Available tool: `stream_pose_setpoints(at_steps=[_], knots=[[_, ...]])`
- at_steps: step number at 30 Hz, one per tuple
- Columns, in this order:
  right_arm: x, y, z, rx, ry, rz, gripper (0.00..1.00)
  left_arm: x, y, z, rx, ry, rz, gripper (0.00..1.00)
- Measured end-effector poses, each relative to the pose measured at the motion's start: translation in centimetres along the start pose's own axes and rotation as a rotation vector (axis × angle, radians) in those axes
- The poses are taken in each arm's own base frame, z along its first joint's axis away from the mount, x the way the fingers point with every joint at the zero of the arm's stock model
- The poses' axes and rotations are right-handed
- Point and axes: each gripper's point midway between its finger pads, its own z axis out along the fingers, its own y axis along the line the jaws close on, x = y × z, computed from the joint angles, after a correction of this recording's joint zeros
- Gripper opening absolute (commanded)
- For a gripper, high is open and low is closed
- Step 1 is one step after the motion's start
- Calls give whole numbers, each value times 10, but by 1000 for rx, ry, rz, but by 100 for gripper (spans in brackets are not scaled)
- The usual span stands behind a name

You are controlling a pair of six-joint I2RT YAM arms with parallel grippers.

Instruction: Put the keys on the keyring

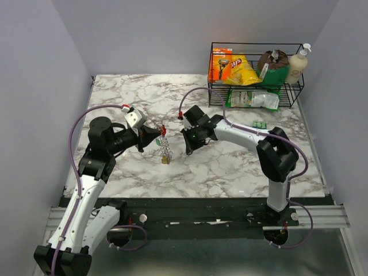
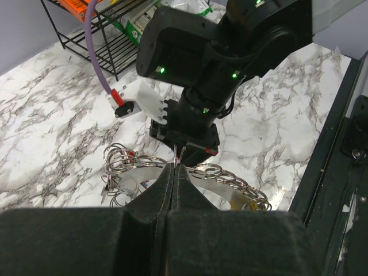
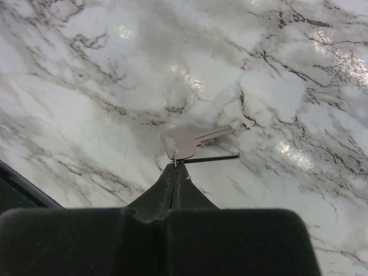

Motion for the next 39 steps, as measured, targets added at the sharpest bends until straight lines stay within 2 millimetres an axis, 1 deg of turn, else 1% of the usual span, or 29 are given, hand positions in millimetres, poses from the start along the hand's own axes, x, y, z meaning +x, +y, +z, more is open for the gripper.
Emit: stream_pose_setpoints(at_steps=[4, 14, 16, 23, 28, 36, 39], knots=[[-2, 9, -20, -56, -69, -65, 1, 4, -4, 0, 19, 2, -3, 0], [14, 29, -55, -204, -159, -281, 1, 4, -33, -13, 111, -49, 38, 0], [14, 37, -65, -243, -186, -329, 1, 2, -38, -15, 129, -57, 44, 0], [4, 70, -108, -399, -328, -513, 1, -5, -58, -20, 224, -91, 76, 0], [3, 87, -132, -486, -388, -600, 1, -2, -64, -20, 253, -94, 82, 0], [0, 106, -178, -546, -504, -693, 1, 7, -67, -18, 271, -86, 86, 0], [-4, 114, -193, -570, -539, -721, 1, 9, -67, -17, 274, -85, 89, 0]])
